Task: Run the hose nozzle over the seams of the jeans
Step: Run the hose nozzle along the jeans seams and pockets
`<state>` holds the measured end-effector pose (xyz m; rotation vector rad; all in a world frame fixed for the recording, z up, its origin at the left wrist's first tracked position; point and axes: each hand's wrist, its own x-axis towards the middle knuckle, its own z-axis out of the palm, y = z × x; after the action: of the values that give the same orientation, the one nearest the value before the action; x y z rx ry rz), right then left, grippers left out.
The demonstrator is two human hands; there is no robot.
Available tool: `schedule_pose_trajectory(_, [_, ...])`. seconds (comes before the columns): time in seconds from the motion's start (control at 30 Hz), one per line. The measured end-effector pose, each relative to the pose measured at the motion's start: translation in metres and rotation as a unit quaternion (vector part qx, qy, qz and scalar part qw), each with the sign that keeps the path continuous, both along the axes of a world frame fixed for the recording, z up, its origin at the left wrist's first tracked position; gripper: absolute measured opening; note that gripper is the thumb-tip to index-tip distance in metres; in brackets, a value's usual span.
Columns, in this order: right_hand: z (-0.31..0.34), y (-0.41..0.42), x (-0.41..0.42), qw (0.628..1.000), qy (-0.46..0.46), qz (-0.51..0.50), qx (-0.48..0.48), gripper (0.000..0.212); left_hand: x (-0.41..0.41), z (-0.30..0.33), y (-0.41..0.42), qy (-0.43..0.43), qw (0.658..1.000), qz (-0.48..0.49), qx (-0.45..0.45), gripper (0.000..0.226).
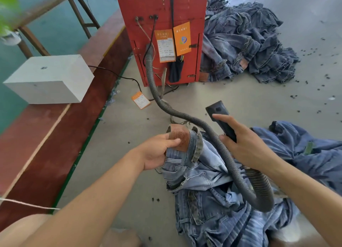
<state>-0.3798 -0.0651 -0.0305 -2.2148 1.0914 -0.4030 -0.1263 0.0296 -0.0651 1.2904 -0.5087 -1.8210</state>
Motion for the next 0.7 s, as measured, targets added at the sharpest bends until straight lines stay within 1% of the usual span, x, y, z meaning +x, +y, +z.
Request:
schedule_pose_trajectory(0.13, [-0.003,0.000,-0.008,1.000,0.001,-0.001,-0.002,0.060,-0.008,0.009,-0.002,0.029,0.998,-0.050,0.020,0.035])
schedule_pose_trajectory(0.2, [-0.003,-0.001,-0.009,1.000,-0.003,-0.006,-0.004,0.060,-0.010,0.014,-0.004,0.024,0.997,-0.074,0.015,0.037])
schedule_pose_trajectory(0.3, [-0.003,-0.003,-0.009,1.000,0.002,-0.013,-0.011,0.060,-0.007,0.020,-0.005,-0.028,0.998,-0.059,-0.007,0.032])
schedule_pose_trajectory(0.37, [-0.001,-0.003,-0.010,1.000,0.004,-0.014,-0.014,0.060,-0.002,0.022,-0.003,-0.079,0.994,-0.069,-0.010,0.032])
schedule_pose_trajectory(0.43, [0.003,-0.004,-0.012,1.000,0.010,-0.005,-0.015,0.063,0.003,0.023,0.002,-0.150,0.981,-0.121,0.011,0.031])
schedule_pose_trajectory(0.5, [0.008,-0.007,-0.016,1.000,0.013,0.002,-0.005,0.072,0.009,0.024,0.005,-0.178,0.970,-0.154,0.055,0.027])
schedule_pose_trajectory(0.57, [0.013,-0.011,-0.024,0.999,0.028,-0.004,0.017,0.079,0.014,0.023,0.004,-0.179,0.971,-0.132,0.085,0.029])
schedule_pose_trajectory(0.6, [0.015,-0.014,-0.029,0.999,0.046,-0.002,0.023,0.077,0.016,0.021,0.002,-0.177,0.974,-0.104,0.092,0.032])
schedule_pose_trajectory(0.7, [0.013,-0.017,-0.041,0.995,0.099,0.010,0.016,0.055,0.023,0.014,-0.006,-0.131,0.986,-0.014,0.098,0.044])
